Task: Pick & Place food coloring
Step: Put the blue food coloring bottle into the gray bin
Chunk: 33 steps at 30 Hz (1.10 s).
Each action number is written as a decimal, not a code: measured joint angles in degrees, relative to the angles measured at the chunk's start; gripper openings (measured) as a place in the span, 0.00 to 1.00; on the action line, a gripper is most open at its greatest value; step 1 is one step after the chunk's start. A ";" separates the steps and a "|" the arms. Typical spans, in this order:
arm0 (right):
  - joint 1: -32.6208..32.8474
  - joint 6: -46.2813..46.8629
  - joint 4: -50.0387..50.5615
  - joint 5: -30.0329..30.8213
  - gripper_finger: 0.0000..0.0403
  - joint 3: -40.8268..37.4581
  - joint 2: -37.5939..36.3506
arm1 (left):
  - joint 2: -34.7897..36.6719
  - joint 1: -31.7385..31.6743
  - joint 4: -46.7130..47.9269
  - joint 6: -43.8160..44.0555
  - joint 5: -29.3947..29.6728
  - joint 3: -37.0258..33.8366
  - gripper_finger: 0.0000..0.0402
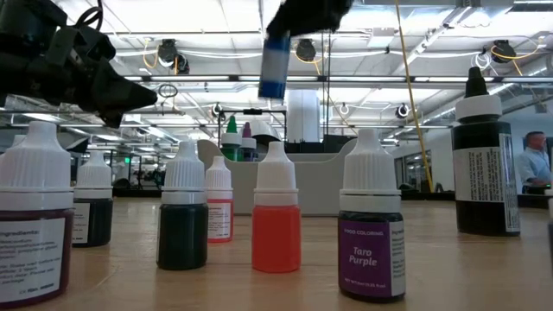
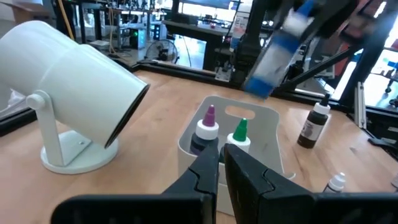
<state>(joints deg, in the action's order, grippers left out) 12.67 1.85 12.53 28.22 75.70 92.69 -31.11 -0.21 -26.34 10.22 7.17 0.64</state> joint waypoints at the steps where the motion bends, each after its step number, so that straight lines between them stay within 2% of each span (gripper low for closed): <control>1: -0.49 0.00 -0.12 -0.01 0.29 0.00 1.00 | -0.02 0.00 0.01 -0.02 0.01 0.00 0.09; 5: -2.01 0.80 -1.18 0.01 0.28 0.00 3.92 | 0.00 0.00 0.00 -1.13 0.14 0.00 0.09; 10: -3.48 2.19 -0.94 -3.06 0.29 0.00 6.78 | 0.00 0.00 -0.01 -1.49 0.49 0.00 0.09; 24: -4.84 6.35 -0.65 -2.99 0.29 0.00 8.12 | 0.00 -0.01 -0.09 -2.23 0.54 0.00 0.09; 33: -5.77 7.15 -12.34 -2.88 0.29 -8.69 8.19 | 0.00 -0.02 -0.45 -2.27 0.51 0.00 0.09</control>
<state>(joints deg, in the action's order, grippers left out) 6.90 8.99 0.19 25.34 67.01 100.88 -31.11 -0.22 -26.79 7.94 7.68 0.64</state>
